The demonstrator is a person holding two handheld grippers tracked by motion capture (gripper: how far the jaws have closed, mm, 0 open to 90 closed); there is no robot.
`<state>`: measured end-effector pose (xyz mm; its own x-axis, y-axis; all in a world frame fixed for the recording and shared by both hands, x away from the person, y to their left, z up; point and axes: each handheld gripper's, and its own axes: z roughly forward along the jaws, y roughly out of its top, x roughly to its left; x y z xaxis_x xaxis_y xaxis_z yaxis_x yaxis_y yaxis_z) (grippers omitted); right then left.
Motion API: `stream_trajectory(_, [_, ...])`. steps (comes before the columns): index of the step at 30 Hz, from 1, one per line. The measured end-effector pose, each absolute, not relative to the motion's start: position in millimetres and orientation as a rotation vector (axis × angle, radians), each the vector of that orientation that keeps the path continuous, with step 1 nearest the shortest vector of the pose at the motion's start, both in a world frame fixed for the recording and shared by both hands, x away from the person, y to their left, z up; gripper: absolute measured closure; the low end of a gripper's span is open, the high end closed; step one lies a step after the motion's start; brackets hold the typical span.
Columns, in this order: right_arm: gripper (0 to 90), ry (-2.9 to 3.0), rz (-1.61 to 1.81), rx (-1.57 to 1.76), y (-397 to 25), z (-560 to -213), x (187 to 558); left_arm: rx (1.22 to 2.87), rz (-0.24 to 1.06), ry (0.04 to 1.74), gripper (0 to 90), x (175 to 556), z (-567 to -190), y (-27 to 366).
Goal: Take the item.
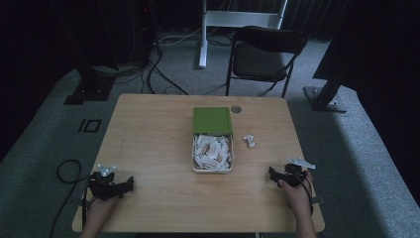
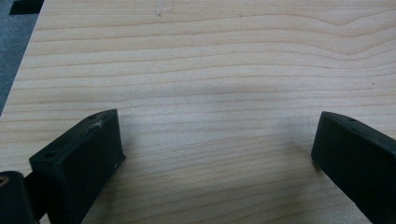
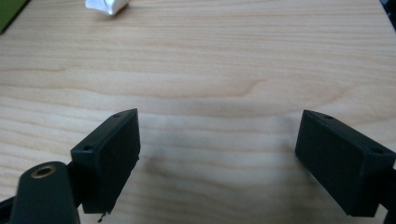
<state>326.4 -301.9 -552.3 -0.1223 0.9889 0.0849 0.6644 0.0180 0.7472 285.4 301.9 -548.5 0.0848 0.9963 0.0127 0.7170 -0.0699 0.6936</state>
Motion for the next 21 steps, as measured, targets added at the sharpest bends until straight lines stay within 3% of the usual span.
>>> stream_trajectory(21, [13.7, 1.858, 0.829, 1.664, -319, -554, 299, 1.843, 0.693, 1.685, 2.7, 285, -549, 302])
